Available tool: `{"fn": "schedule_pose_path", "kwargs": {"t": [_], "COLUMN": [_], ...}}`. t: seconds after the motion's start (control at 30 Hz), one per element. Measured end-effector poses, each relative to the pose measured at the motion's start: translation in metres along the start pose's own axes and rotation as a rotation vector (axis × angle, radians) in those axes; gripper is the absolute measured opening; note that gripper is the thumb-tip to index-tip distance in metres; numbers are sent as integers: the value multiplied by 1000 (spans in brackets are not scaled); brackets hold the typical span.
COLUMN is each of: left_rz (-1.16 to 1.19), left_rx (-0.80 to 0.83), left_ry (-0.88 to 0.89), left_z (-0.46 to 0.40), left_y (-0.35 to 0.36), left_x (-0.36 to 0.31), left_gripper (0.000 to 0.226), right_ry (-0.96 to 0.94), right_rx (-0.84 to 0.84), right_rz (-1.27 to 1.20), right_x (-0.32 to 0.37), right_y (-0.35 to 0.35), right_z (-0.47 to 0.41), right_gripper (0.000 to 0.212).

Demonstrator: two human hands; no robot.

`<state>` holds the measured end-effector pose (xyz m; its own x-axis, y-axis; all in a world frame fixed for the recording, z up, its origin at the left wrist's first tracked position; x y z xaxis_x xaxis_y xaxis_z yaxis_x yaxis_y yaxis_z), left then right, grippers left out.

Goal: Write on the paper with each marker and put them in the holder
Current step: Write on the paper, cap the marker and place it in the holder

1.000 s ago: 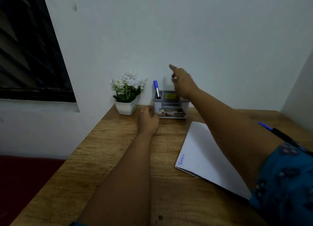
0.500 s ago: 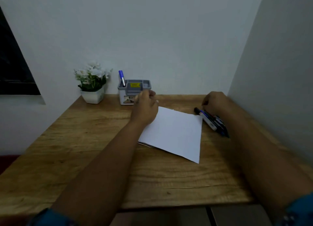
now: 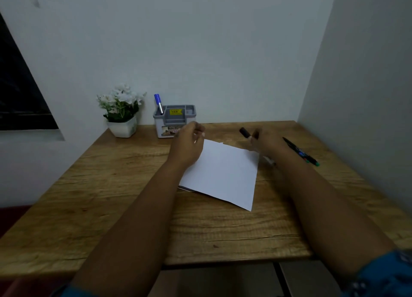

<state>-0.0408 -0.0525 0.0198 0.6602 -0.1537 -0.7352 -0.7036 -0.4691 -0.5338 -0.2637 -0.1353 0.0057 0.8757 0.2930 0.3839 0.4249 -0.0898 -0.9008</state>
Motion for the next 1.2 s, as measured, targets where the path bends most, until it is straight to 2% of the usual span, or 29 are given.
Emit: {"fn": "schedule_pose_path", "kwargs": {"t": [0.1,0.17,0.23,0.3,0.37,0.47,0.67,1.03,1.13,1.2], "left_rz": [15,133,386,644,722,682,507,155,49,22], "left_rx": [46,69,104,192,228,242,236,7,-75,-151], "left_ry": [111,65,-105,-266,-309,-321,-344,-342,-300,-230], "left_z": [4,5,4,6,8,8,3,-3,0,2], "left_y": [8,11,10,12,13,14,14,-3,-7,-15], "left_x": [-14,-16,-10,-7,-7,-3,6,14,6,-1], "left_gripper": [41,49,39,26,22,25,31,39,38,36], "right_ry": [-253,-434,-562,-629,-664,-681,-614,-455,-476,-553], "right_rx": [-72,-20,-30,-142,-259,-311,-365,-311,-328,-366], "right_rz": [-135,-252,-244,-122,31,133,181,210,186,143], "right_x": [42,73,98,114,119,121,126,137,137,138], "right_y": [-10,0,10,12,11,17,23,24,25,24], "right_z": [16,31,43,47,47,45,48,42,41,40], "right_gripper": [21,20,22,29,32,34,42,37,38,46]}}
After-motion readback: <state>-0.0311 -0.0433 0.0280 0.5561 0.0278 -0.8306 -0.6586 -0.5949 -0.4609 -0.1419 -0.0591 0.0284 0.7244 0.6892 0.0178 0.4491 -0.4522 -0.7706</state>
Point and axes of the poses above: each hand's wrist, its own z-axis away from the middle knuckle, its own y-axis out of the palm, x = y × z, the point moved 7 cm from there along -z, towards the middle knuckle, and after that the axes turned 9 degrees about -y, right-handed, at the moved point
